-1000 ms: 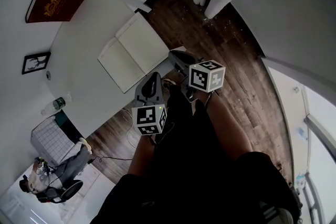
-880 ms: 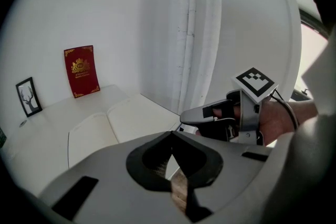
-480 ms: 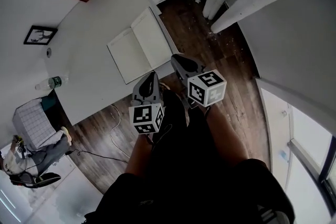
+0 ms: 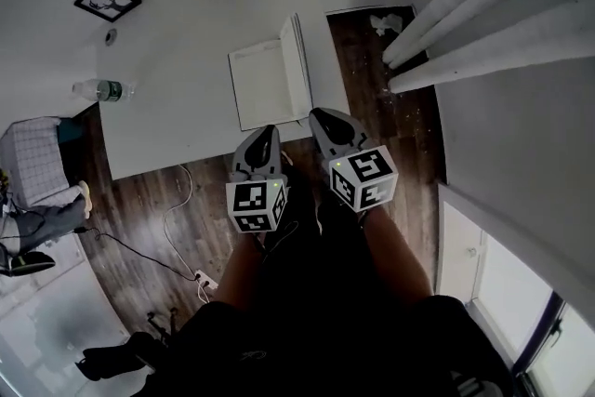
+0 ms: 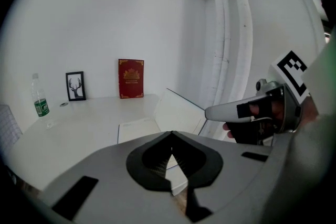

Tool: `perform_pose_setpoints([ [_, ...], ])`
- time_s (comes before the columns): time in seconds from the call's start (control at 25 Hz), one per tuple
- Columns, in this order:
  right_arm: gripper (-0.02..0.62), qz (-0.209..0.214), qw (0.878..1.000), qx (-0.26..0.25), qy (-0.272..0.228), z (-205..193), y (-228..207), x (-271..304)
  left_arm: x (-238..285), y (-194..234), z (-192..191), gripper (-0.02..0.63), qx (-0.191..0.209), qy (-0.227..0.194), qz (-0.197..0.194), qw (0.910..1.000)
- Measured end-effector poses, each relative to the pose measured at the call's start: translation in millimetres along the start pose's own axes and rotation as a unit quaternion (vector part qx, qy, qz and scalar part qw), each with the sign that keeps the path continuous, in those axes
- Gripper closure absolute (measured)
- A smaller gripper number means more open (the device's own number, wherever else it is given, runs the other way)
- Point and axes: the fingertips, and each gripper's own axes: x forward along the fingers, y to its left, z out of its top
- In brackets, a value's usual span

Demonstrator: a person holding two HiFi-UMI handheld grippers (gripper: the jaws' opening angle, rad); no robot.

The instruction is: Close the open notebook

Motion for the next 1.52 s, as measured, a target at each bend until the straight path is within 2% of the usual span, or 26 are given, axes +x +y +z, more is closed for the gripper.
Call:
perform_pose_setpoints([
  [0.4, 0.56, 0.025, 0.995, -0.092, 0.041, -2.0, 35.2, 20.3, -22.1, 35.0, -12.0, 0.603, -0.072, -0.034, 0.05, 0.9956],
  [0.6, 0.56, 0.041, 0.986, -0.144, 0.067, -2.4, 56.8, 29.0, -32.4, 40.6, -16.3, 0.603, -0.111, -0.048, 0.065, 0.9905],
  [0.88, 0.56, 0.055, 0.974, -0.191, 0.106, -12.8, 80.1, 46.9, -46.8, 66.8, -33.3, 0.603, -0.149, -0.051, 0.09, 0.9833],
  [1.52, 0.56, 0.069, 0.947, -0.272, 0.154, -44.8, 108.2, 84.3, -51.5, 102.2, -64.4, 0.603, -0.191, -0.04, 0.104, 0.9753],
])
